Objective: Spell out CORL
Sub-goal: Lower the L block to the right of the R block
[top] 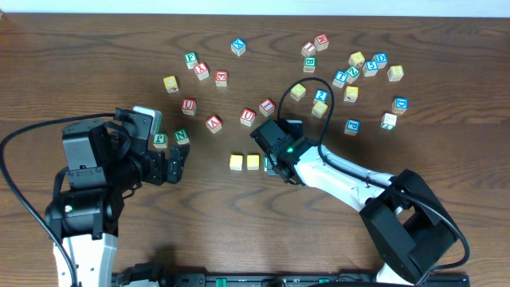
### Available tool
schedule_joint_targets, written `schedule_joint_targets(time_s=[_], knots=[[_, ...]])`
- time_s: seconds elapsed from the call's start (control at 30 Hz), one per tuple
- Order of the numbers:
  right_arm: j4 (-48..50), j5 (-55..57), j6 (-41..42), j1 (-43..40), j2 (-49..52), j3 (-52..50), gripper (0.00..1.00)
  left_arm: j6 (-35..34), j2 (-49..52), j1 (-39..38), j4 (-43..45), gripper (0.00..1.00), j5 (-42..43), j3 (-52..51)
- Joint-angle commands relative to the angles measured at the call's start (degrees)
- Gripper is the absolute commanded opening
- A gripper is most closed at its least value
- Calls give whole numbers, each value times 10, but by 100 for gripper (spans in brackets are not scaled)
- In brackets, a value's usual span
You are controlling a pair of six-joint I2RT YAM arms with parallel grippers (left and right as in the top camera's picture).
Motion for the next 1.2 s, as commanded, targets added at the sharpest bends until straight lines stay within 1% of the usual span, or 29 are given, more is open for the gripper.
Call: schedule_joint_targets(time_s=[0.0,0.37,0.9,1.17], knots=[[4,11,0,1,5,-8,40,9,0,2,0,98,8,14],[12,11,0,1,5,-17,41,9,0,2,0,98,7,14],[16,12,0,1,3,-13,40,9,0,2,0,98,7,14],[1,20,0,1,-27,-12,40,9,0,2,0,98,8,14]])
